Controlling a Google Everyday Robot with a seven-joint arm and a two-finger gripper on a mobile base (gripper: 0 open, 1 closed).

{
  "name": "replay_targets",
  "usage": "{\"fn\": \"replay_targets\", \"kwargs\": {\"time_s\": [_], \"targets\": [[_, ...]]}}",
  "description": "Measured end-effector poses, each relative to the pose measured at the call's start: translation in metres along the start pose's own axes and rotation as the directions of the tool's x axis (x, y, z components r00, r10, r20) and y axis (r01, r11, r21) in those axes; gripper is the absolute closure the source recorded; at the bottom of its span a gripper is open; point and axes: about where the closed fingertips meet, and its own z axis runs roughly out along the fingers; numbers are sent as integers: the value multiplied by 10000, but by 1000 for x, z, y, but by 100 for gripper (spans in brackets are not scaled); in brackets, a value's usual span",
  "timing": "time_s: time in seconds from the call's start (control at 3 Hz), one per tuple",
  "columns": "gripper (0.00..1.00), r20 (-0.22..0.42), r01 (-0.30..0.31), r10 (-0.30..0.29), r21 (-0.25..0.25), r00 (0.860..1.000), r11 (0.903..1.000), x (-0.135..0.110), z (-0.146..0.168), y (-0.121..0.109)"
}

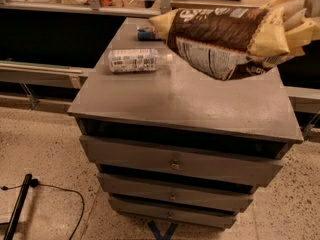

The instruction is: Pick brown chip bag

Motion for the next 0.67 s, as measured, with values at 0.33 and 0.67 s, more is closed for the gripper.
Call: {"fn": "replay_targets", "kwargs": {"time_s": [0.33,0.67], "targets": [[100,161,-677,685,-478,9975,9966,13,14,4],[100,210,-1313,1329,-629,9909,9893,26,25,7]]}}
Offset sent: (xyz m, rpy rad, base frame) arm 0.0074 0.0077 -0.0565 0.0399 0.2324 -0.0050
